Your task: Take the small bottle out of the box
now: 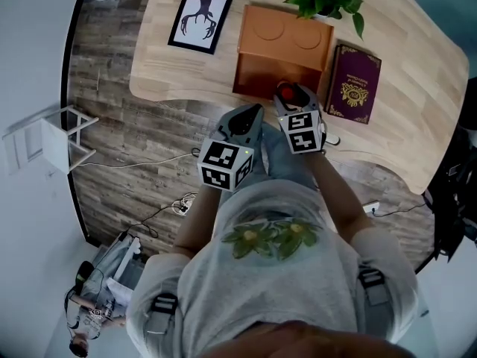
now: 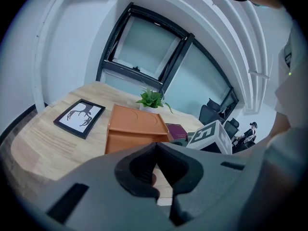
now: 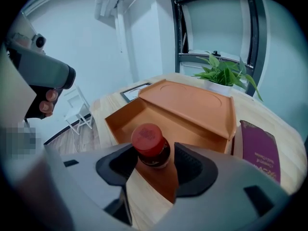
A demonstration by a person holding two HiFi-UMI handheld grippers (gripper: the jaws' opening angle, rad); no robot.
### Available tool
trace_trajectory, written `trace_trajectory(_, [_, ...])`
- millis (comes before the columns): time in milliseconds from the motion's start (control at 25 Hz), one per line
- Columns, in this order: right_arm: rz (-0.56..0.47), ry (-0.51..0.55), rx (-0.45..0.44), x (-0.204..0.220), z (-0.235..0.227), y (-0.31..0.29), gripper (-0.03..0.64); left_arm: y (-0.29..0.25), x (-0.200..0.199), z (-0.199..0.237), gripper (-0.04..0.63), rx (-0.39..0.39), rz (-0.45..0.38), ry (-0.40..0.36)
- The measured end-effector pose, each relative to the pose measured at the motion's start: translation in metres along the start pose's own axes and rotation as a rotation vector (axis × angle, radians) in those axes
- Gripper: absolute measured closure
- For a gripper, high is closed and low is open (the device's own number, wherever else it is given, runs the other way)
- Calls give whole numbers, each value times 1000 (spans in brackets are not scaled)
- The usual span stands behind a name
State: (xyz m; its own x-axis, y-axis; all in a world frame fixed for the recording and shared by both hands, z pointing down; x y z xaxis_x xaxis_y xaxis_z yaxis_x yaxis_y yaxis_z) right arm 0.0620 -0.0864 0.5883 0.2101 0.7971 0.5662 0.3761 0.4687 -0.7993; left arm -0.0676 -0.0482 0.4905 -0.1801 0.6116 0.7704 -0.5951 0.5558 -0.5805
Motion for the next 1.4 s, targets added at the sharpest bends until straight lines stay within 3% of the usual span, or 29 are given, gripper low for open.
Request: trace_trajectory(1400, [-19,7,0,-15,-3,7,403,7,-10,4,588,-14,-22,-22])
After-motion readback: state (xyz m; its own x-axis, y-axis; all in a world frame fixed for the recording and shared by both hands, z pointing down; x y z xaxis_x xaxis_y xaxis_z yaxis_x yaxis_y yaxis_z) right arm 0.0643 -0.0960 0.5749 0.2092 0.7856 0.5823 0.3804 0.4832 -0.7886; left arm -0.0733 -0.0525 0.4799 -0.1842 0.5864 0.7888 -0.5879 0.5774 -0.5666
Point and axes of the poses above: the fingertips, and each gripper's own axes: y backward along the fingers, z to its left, x out of its underside, the point moved 7 cm from there along y, backward along the fingers, and after that the axes turned 13 degrees about -y, right-handed, at the moved point
